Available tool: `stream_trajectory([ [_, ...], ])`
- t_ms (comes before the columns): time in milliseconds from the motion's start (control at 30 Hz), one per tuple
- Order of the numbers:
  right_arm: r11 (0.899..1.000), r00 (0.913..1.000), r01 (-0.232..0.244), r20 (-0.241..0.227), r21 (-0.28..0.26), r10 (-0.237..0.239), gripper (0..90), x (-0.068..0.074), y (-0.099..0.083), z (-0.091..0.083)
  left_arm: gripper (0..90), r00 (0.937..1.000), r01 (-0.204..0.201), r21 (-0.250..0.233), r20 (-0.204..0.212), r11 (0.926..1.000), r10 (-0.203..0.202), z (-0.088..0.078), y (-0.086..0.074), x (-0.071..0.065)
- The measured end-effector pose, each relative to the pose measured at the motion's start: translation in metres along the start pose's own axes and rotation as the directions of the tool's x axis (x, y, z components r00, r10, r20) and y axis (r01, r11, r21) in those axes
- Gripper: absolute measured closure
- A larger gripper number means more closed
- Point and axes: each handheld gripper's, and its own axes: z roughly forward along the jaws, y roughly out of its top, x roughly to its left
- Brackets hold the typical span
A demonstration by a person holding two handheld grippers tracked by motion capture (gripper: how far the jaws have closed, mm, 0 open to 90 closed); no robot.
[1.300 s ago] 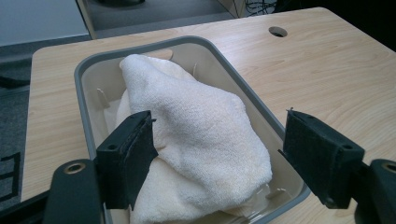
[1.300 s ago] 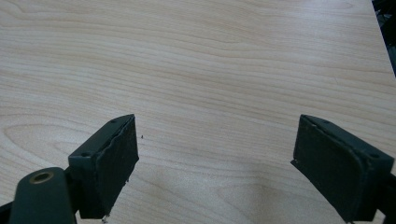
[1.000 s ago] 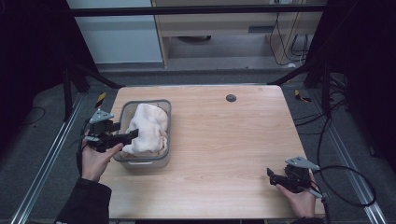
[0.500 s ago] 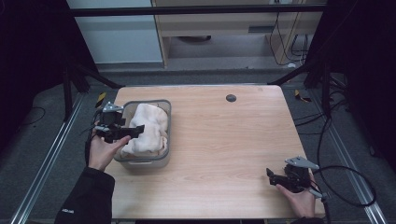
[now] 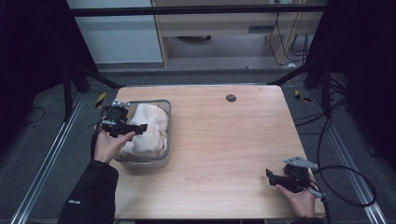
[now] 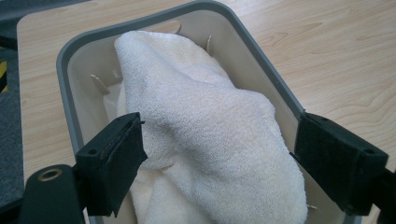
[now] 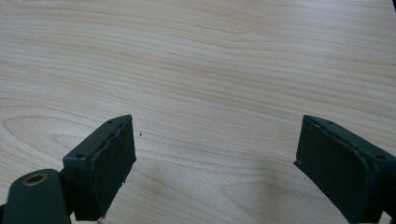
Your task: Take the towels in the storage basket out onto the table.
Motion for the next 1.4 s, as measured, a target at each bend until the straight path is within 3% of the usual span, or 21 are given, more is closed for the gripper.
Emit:
stream_trajectory([
  [267,1.0,1.0,0.005,-0.006,0.004,-0.005,11.0,-0.001,0.0,0.001,11.7,1.0,-0.009,0.063,-0.002,0.998,0.009,0.015,0.006,-0.003],
  [800,1.0,0.9999,0.007,-0.015,0.017,-0.007,9.1,0.0,0.0,0.003,7.6,0.9999,-0.003,0.126,-0.01,0.992,0.005,0.036,0.01,-0.002],
  [1400,0.999,0.9996,0.011,-0.024,0.032,-0.01,7.1,-0.001,-0.001,0.005,4.5,0.9999,0.017,0.192,-0.002,0.9812,-0.017,0.062,-0.002,-0.001],
])
